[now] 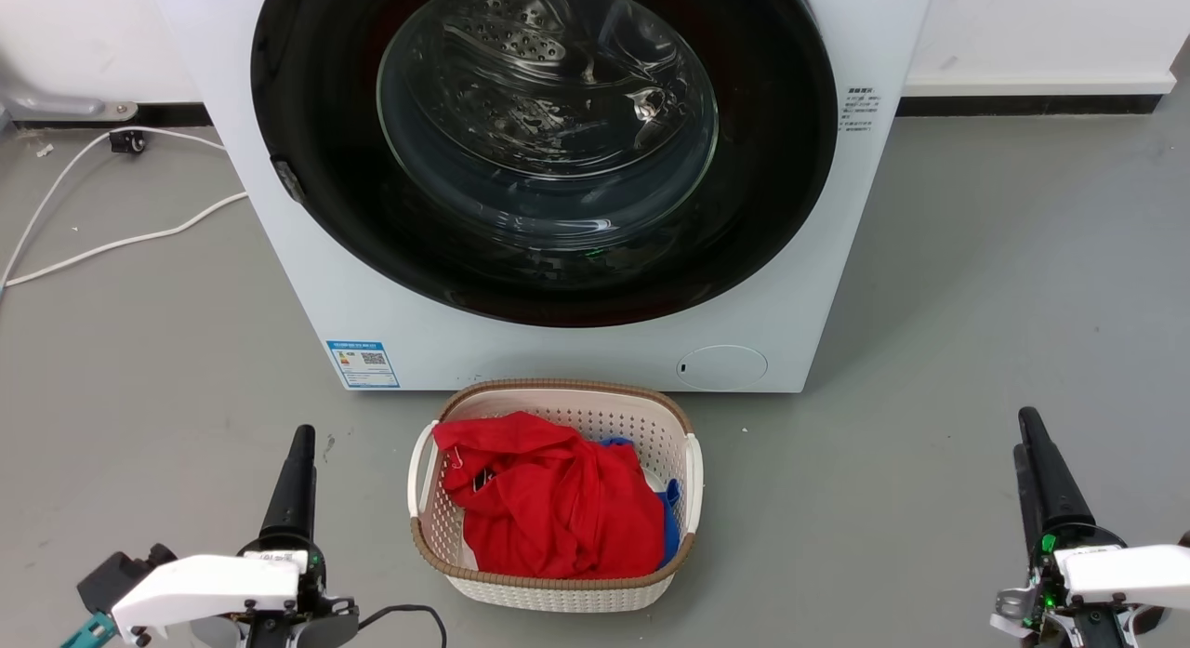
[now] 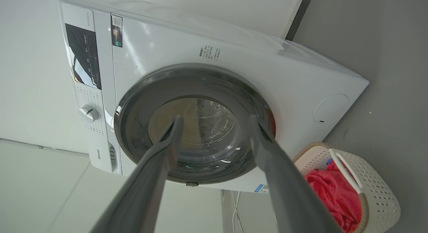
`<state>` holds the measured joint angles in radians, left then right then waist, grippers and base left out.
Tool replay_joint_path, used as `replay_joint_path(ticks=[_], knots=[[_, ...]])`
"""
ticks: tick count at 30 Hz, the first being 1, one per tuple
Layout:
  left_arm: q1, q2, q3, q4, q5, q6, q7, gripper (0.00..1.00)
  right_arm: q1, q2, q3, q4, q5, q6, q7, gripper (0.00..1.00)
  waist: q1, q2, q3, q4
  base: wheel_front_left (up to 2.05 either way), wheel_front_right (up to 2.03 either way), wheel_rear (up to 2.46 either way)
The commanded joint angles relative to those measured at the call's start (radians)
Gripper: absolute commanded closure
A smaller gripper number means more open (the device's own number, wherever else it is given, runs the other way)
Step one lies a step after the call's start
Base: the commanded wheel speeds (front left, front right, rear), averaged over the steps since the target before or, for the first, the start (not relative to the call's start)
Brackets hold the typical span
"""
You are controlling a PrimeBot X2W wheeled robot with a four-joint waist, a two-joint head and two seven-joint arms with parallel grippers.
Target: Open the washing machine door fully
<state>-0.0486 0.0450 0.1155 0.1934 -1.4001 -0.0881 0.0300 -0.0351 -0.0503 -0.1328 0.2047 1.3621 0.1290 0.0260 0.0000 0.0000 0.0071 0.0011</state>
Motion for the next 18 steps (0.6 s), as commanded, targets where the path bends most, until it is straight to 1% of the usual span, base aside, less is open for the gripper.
replay_joint_path(ticks=[1,10,18], knots=[[-0.009,0.003,-0.002,-0.037,0.054,0.012,-0.013,0.00,-0.005,-0.003,-0.003,-0.039,-0.057,0.002,-0.012,0.00,0.0000,0.0000,0.001,0.000,0.00,0.00,0.00],[0.004,0.004,-0.033,-0.112,0.281,0.088,-0.050,0.00,0.014,-0.003,0.019,-0.133,-0.307,0.002,-0.049,0.00,0.0000,0.0000,0.006,0.002,0.00,0.00,0.00],[0.022,0.005,-0.070,-0.142,0.485,0.136,-0.080,0.00,0.037,-0.003,0.044,-0.185,-0.523,0.002,-0.078,0.00,0.0000,0.0000,0.009,0.002,0.00,0.00,0.00]])
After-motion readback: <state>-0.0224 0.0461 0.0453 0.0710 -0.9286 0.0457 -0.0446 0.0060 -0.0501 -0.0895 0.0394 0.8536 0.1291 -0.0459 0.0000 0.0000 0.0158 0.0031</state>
